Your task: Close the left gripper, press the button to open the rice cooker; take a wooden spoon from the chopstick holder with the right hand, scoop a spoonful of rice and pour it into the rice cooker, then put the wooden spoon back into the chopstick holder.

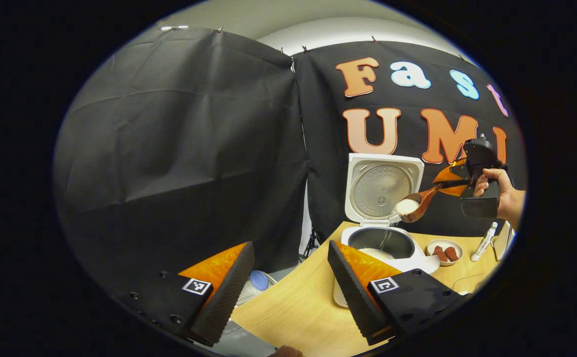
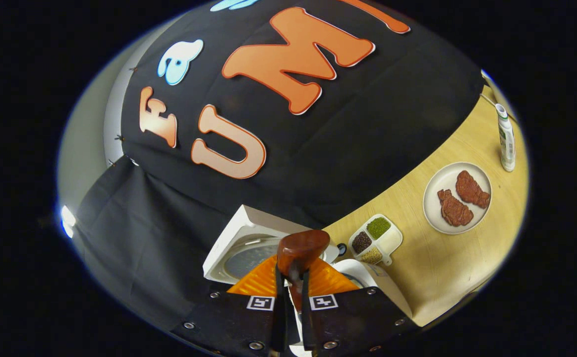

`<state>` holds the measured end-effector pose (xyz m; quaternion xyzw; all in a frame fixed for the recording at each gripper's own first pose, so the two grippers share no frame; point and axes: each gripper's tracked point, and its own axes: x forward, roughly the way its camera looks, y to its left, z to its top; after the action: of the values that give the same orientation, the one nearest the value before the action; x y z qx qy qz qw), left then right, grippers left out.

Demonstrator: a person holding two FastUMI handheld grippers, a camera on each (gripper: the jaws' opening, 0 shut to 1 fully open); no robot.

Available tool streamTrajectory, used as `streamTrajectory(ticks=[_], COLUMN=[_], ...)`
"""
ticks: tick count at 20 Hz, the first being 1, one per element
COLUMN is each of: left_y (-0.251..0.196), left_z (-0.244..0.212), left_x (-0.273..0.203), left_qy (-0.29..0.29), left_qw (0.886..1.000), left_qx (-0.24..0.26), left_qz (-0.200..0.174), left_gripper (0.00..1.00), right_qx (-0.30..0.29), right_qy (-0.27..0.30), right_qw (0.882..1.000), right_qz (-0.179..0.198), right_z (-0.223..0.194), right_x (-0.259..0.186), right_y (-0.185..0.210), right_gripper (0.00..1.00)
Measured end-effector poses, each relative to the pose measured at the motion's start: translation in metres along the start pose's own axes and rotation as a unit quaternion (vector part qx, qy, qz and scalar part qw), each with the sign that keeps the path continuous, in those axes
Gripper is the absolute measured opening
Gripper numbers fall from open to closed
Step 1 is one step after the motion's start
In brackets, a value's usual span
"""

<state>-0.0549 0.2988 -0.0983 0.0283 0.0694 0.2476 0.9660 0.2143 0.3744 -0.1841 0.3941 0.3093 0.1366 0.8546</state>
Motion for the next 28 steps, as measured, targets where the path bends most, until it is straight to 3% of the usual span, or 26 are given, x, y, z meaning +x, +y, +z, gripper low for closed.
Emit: streamTrajectory(ticks=[9,16,22,25,28], left_y=[-0.007,-0.019,-0.021,-0.019,-0.017], left_z=[-0.005,-0.006,-0.009,-0.010,-0.011], left_x=[0.007,0.010,0.010,0.010,0.010], left_qy=[0.006,0.006,0.008,0.011,0.012], left_qw=[1.000,1.000,1.000,1.000,1.000], left_qx=[0.008,0.017,0.016,0.016,0.017], left_qz=[-0.008,-0.019,-0.022,-0.021,-0.019], left_gripper=[1.00,1.00,1.00,1.00,1.00], right_qx=[-0.144,-0.277,-0.376,-0.439,-0.504], right_qy=[-0.022,-0.036,-0.047,-0.055,-0.065], right_qw=[0.989,0.960,0.924,0.895,0.858], right_qz=[-0.006,0.014,0.038,0.055,0.072], right_z=[-0.001,-0.010,-0.022,-0.032,-0.048], right_x=[0.007,0.001,-0.007,-0.011,-0.017], right_y=[0.019,0.045,0.068,0.082,0.092], right_gripper=[0.11,0.11,0.11,0.11,0.11])
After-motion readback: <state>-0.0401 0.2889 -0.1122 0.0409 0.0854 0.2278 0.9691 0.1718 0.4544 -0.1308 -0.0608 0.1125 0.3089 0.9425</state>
